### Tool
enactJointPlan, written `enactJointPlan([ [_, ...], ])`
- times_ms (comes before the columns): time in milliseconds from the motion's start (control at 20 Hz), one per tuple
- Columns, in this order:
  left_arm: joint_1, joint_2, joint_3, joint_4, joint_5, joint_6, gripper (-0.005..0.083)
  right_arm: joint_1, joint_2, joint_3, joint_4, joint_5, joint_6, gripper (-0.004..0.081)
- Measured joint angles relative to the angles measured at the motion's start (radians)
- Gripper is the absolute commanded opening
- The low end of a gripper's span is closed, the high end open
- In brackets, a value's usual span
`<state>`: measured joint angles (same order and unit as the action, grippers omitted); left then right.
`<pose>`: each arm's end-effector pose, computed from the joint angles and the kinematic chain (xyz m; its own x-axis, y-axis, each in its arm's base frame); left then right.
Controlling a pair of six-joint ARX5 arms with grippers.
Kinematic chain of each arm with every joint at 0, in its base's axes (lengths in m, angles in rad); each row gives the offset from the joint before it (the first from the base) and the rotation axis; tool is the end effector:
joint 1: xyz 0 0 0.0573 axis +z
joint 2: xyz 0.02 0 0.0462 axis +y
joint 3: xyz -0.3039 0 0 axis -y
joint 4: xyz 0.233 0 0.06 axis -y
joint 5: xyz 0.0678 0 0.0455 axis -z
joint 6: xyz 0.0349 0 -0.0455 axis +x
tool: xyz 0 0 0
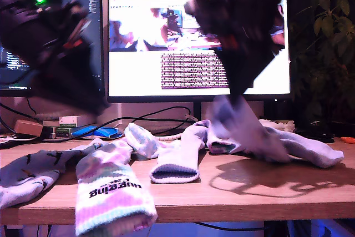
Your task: Pair up the socks based on colour and pattern, by placing them on top of one another
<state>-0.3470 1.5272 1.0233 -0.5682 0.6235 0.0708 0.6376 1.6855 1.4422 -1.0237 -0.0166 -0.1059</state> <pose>0.2618 -0.1163 0.2627 0.1666 -0.6811 -0.7130 0.5958 0.6457 -0.4776 0.2617 0.1946 0.3095 0.2305 0.1914 -0.9541 -0.6769 0.7359 -0.0159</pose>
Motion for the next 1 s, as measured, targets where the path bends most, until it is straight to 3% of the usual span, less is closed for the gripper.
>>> enactJointPlan([
  [200,-0.055,0.0,0.0,0.109,0.011,-0.015,0.0374,0.012,0.0,0.165,-0.057,0.0,0.0,-0.0013],
  [500,-0.122,0.0,0.0,0.309,0.032,-0.029,0.0384,0.012,0.0,0.321,-0.108,0.001,0.0,-0.0013],
  [550,-0.132,0.0,0.0,0.355,0.05,-0.056,0.0423,0.012,0.0,0.322,-0.113,0.001,0.0,-0.0013],
  [600,-0.135,0.0,0.0,0.386,0.077,-0.154,0.0488,0.012,0.0,0.322,-0.123,0.001,0.0,-0.0013],
  [650,-0.136,0.0,0.0,0.406,0.114,-0.154,0.0534,0.012,0.0,0.322,-0.127,0.001,0.0,-0.0013],
  [700,-0.137,0.0,0.0,0.42,0.142,-0.266,0.0536,0.012,0.0,0.322,-0.127,0.001,0.0,-0.0013],
  [800,-0.137,0.0,0.0,0.451,0.159,-0.316,0.0536,0.012,0.0,0.322,-0.127,0.001,0.0,-0.0013],
  [900,-0.137,0.0,0.0,0.493,0.159,-0.484,0.0535,0.012,0.0,0.322,-0.13,0.001,0.0,-0.0013],
  [1000,-0.137,0.0,0.0,0.529,0.14,-0.524,0.0534,0.012,0.0,0.322,-0.13,0.001,0.0,-0.0013],
])
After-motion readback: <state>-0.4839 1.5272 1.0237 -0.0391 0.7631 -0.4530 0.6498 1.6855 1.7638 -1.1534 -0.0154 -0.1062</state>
